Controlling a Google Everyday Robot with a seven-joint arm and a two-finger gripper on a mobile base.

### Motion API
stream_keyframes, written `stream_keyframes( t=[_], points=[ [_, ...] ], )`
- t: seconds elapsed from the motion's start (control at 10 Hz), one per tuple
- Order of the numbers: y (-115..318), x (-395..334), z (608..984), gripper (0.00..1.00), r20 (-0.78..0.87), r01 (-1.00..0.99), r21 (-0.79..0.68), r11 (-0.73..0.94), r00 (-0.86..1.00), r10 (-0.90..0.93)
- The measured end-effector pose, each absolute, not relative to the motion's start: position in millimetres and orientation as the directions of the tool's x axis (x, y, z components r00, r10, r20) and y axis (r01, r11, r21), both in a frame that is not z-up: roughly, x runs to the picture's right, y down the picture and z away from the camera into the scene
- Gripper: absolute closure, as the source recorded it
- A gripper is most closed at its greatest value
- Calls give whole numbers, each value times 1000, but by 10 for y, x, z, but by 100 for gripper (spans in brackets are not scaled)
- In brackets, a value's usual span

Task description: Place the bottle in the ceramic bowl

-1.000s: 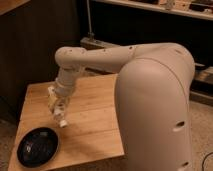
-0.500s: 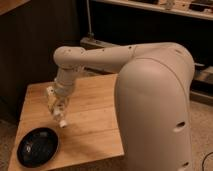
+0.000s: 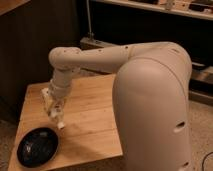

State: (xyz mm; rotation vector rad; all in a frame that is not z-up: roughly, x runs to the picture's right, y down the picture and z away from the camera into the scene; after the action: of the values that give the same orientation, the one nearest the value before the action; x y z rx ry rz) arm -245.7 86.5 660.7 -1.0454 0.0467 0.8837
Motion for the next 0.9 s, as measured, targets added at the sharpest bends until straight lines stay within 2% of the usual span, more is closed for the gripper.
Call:
stream_keyframes(
  t=[0.4,0.9],
  points=[
    [1166,-2782,6411,100,-313,-540,-798,268,751,582],
    [1545,-3023,6530,100,-218,-446,-847,290,788,575]
  ],
)
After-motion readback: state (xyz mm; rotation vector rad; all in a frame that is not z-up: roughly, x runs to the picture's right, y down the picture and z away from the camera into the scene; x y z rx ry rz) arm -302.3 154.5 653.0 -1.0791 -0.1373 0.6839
